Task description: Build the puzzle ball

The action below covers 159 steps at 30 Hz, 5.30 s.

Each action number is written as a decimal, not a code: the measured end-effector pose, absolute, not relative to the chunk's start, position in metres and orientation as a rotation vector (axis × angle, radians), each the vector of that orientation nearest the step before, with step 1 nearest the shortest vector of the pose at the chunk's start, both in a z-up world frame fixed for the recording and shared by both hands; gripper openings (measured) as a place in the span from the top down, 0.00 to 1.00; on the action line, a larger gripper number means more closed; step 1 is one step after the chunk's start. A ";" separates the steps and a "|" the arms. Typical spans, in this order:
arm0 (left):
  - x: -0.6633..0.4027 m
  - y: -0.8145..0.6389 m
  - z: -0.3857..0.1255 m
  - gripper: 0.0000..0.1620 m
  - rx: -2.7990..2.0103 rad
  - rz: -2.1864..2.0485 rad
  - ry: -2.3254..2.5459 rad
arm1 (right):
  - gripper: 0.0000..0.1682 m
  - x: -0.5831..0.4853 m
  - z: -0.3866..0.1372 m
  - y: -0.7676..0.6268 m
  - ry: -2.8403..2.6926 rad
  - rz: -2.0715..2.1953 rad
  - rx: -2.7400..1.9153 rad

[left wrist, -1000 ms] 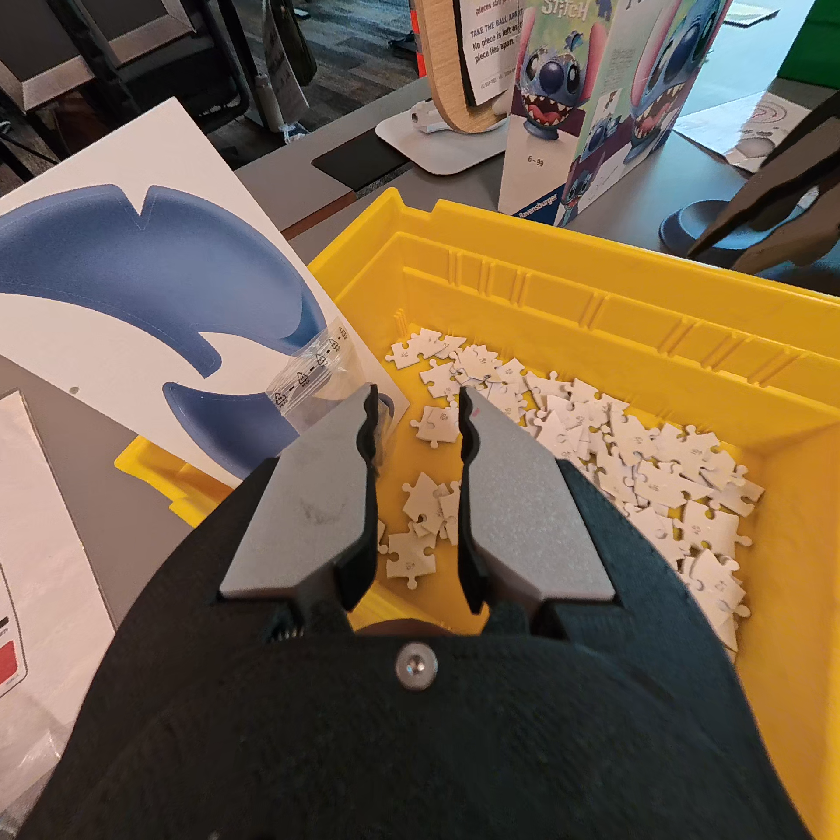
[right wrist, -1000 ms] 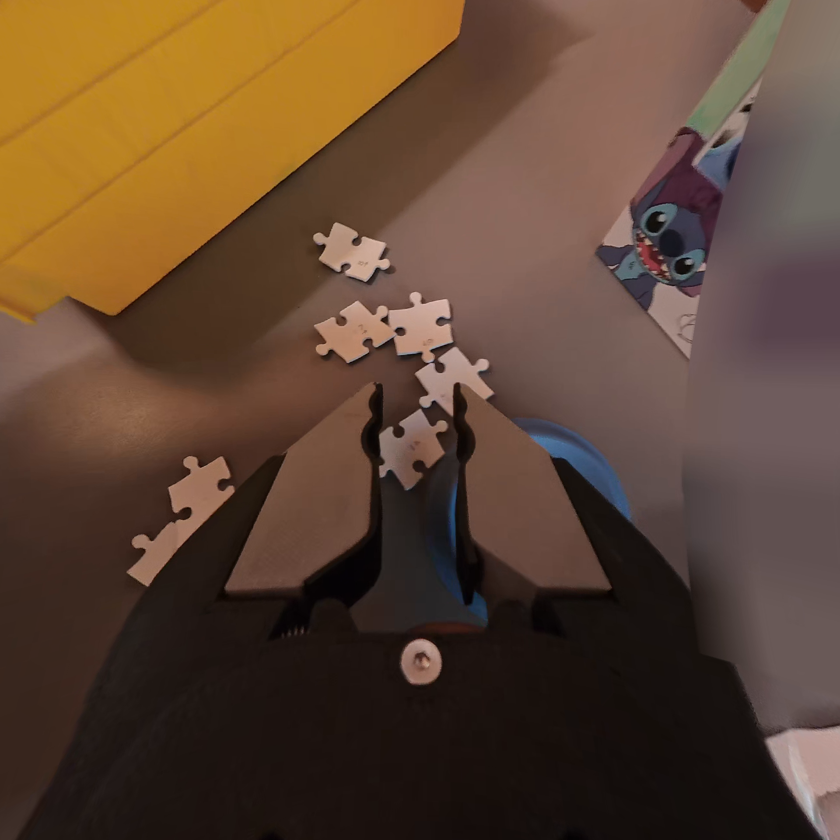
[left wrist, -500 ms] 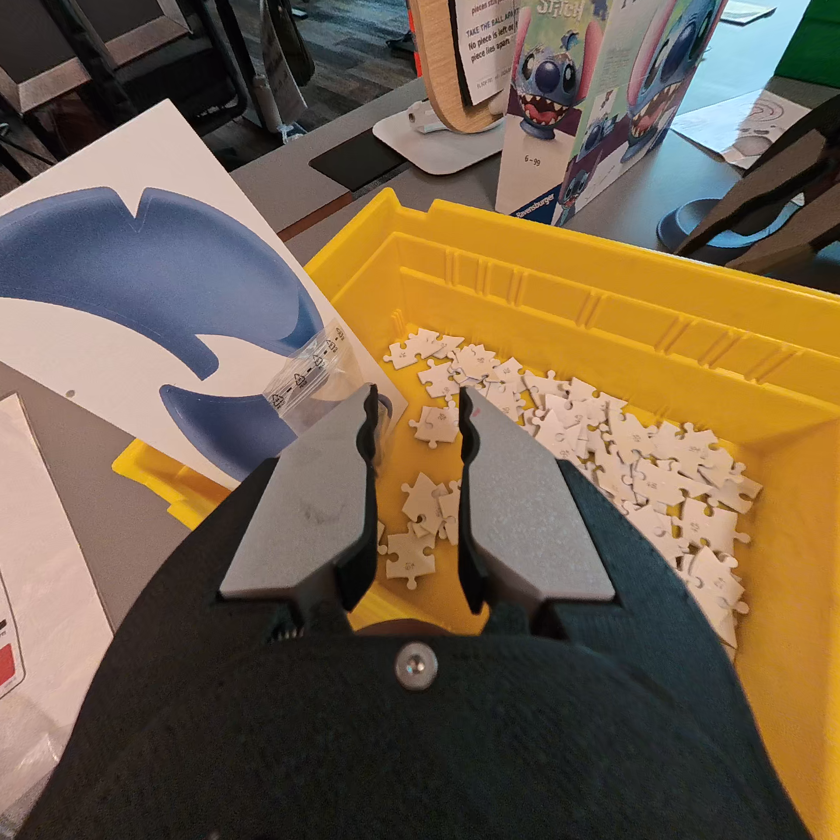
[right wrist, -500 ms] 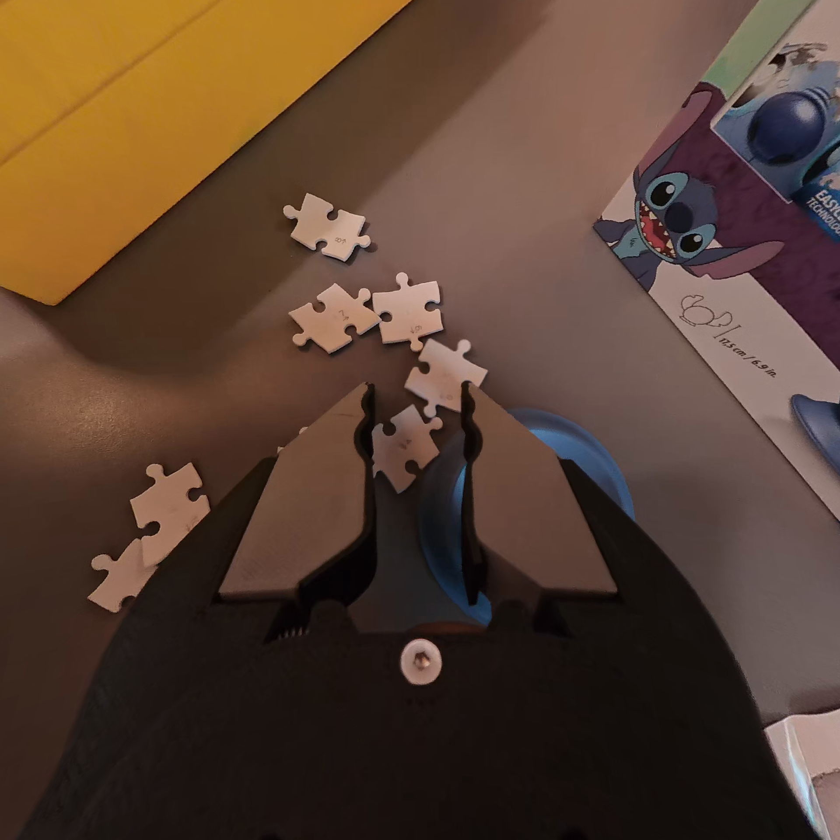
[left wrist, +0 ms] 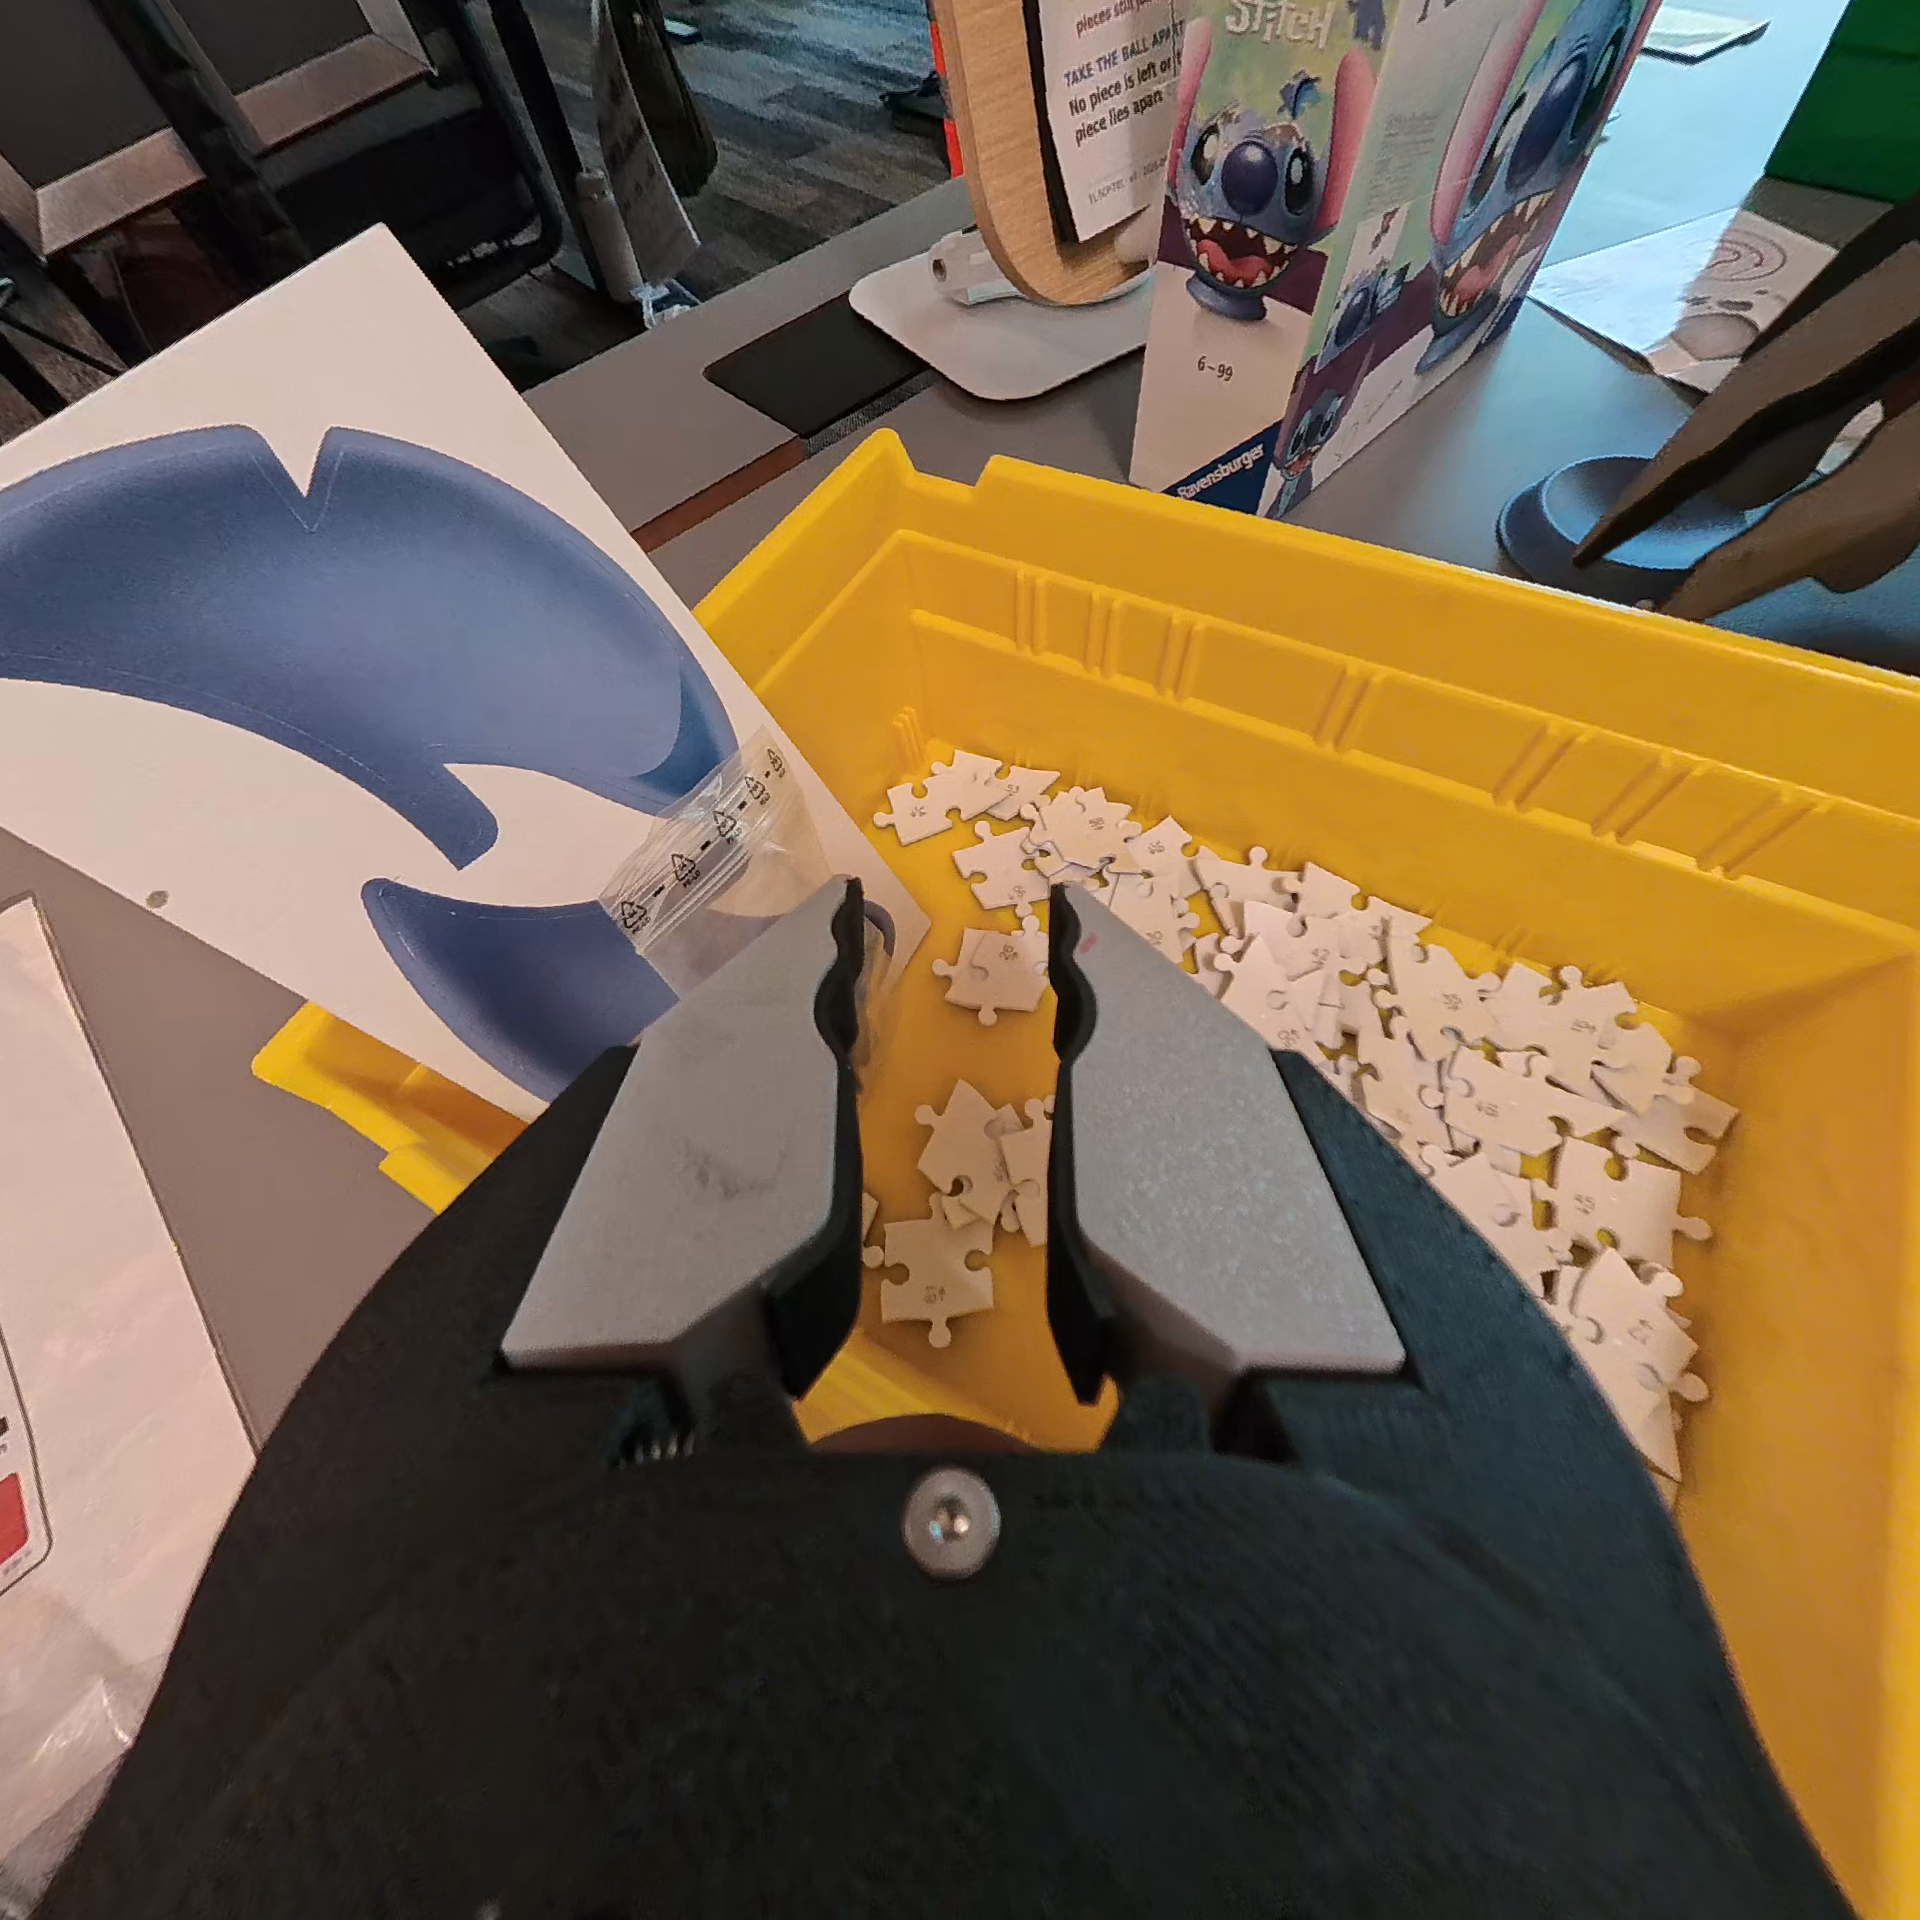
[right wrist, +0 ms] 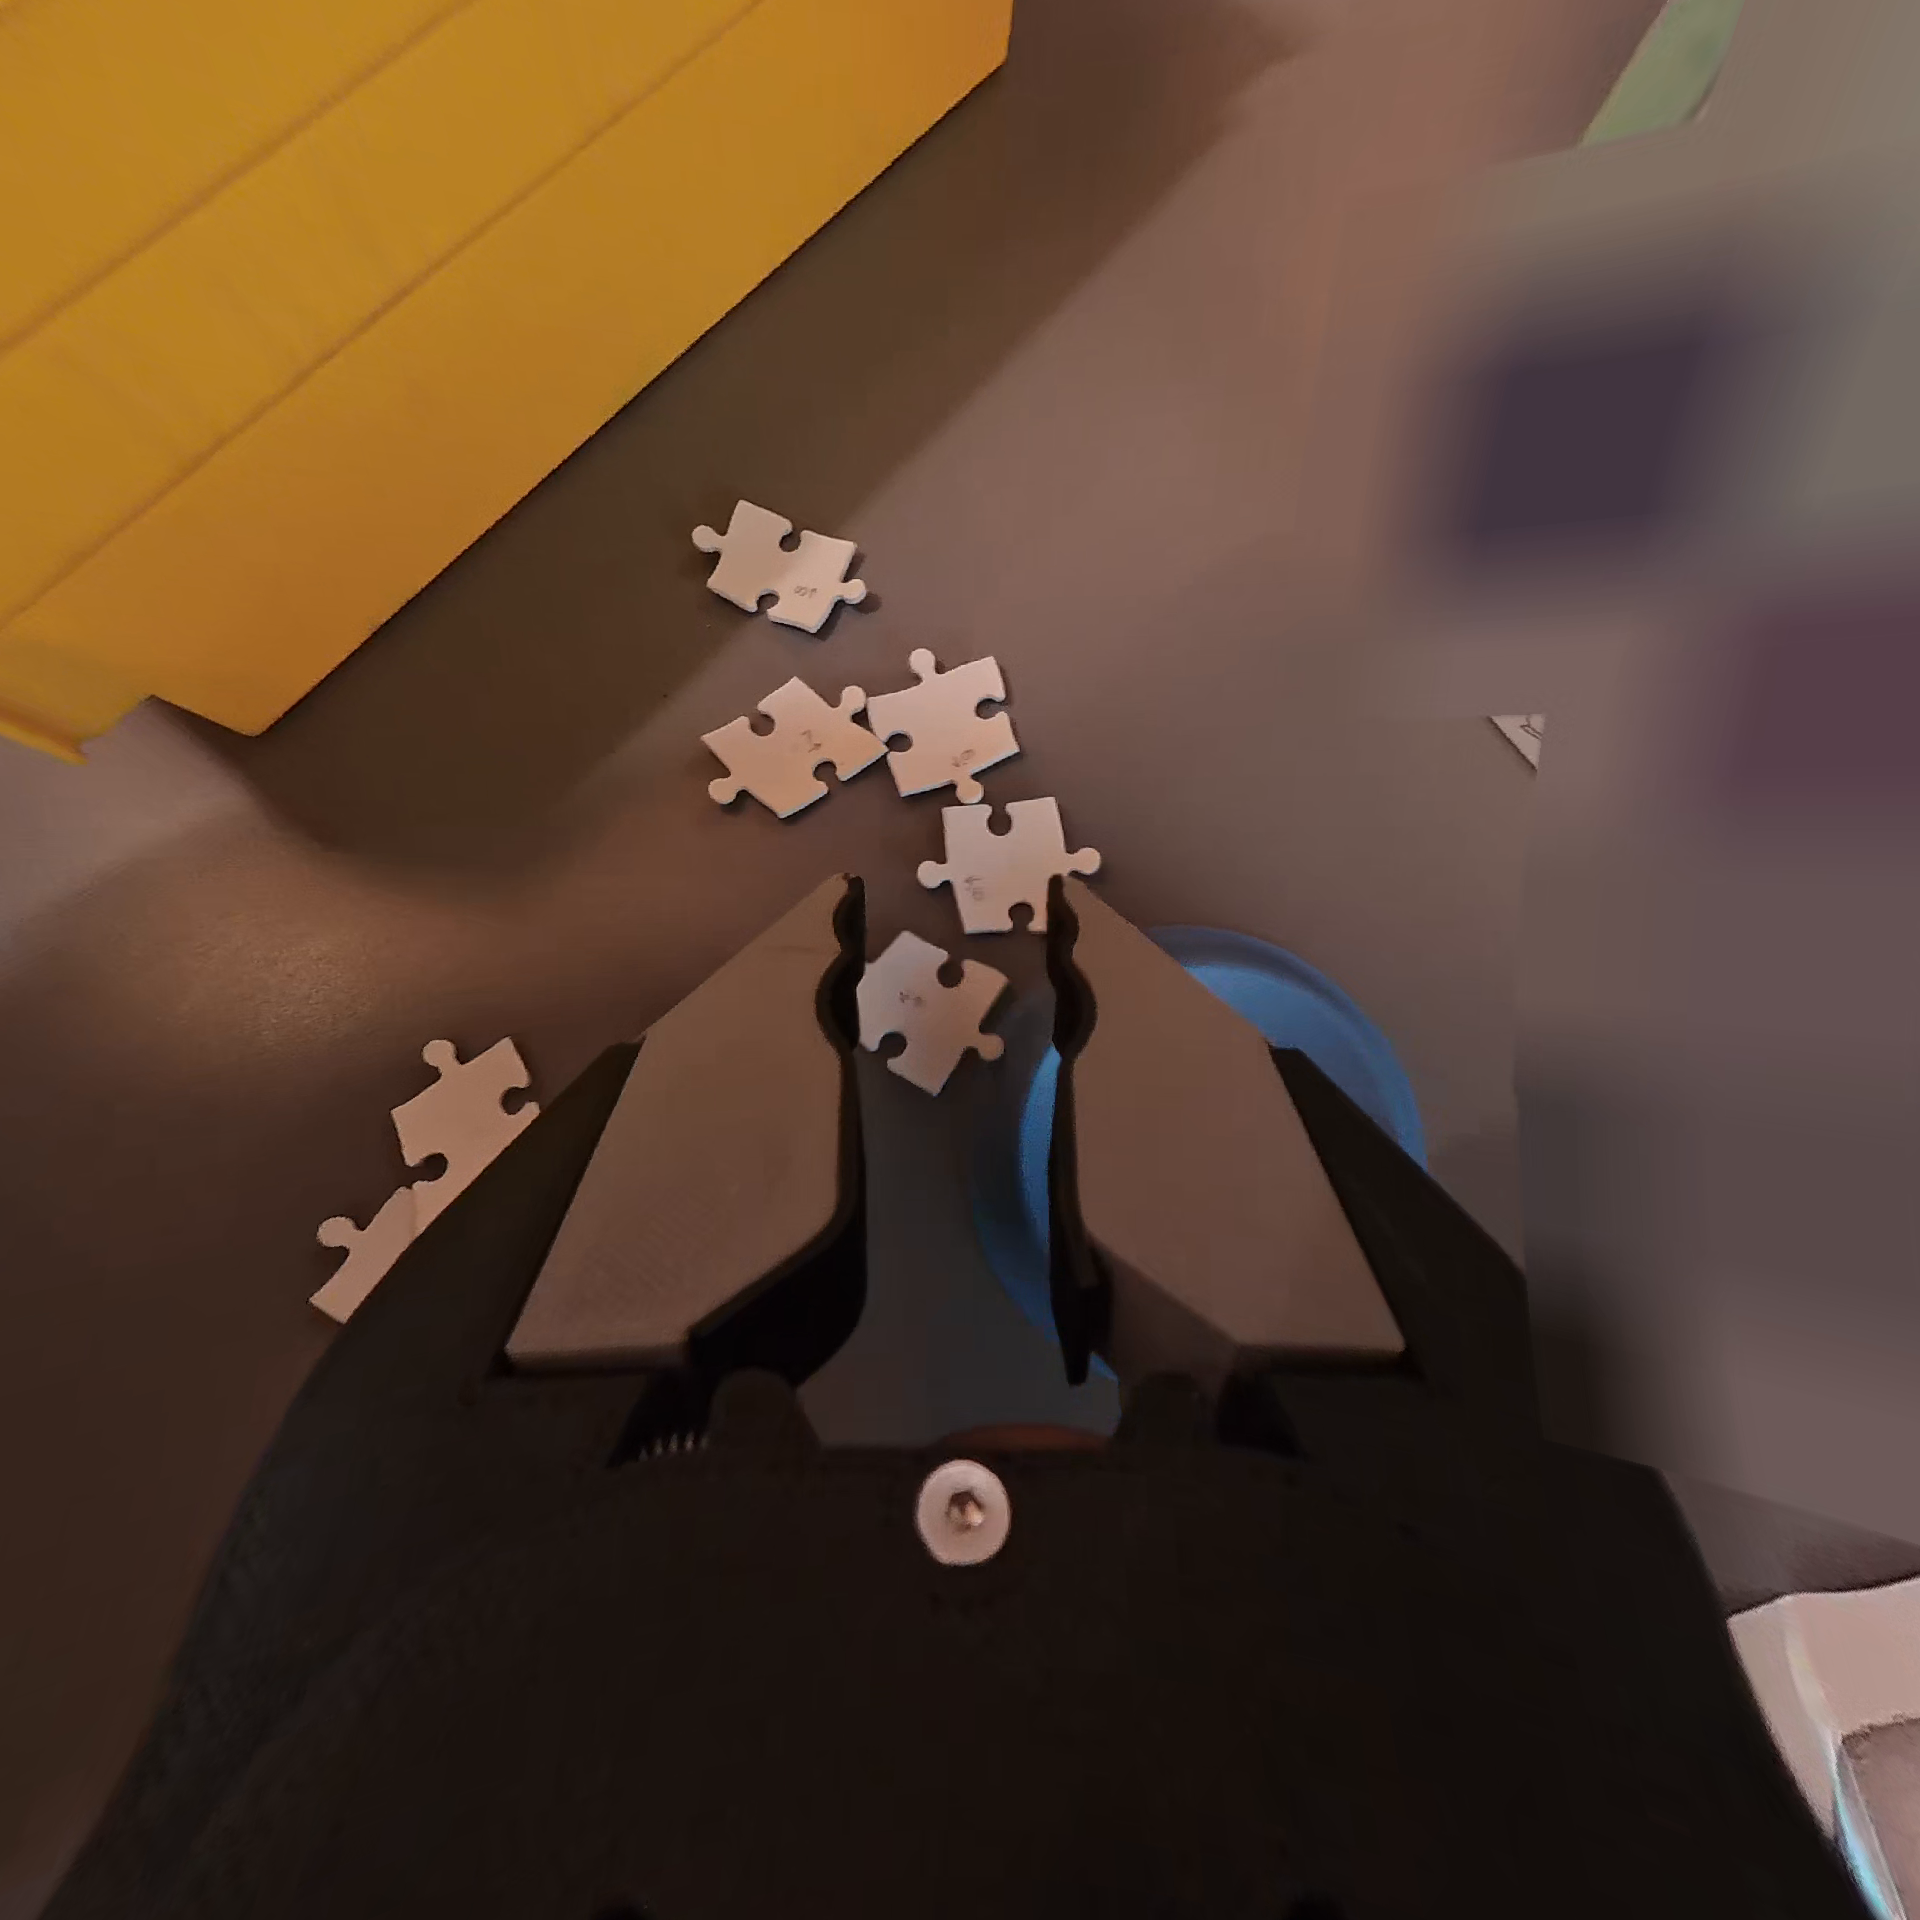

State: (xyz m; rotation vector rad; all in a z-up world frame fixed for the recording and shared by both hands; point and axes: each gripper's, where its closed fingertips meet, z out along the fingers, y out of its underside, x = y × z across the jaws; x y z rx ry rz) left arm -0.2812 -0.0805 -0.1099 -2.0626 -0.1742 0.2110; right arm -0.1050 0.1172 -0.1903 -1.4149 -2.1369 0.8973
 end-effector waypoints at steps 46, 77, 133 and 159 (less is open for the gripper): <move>-0.280 -0.080 -0.110 0.80 -2.062 0.207 -0.173 | 0.83 -0.115 -0.180 0.142 -1.975 0.854 -1.445; -0.280 -0.080 -0.110 0.80 -2.065 0.212 -0.169 | 0.81 -0.111 -0.203 0.127 -2.109 0.769 -1.417; -0.278 -0.080 -0.110 0.80 -2.066 0.212 -0.165 | 0.84 -0.120 -0.208 0.122 -2.047 0.819 -1.476; -0.279 -0.079 -0.110 0.80 -2.064 0.208 -0.169 | 0.84 -0.128 -0.205 0.129 -1.978 0.833 -1.482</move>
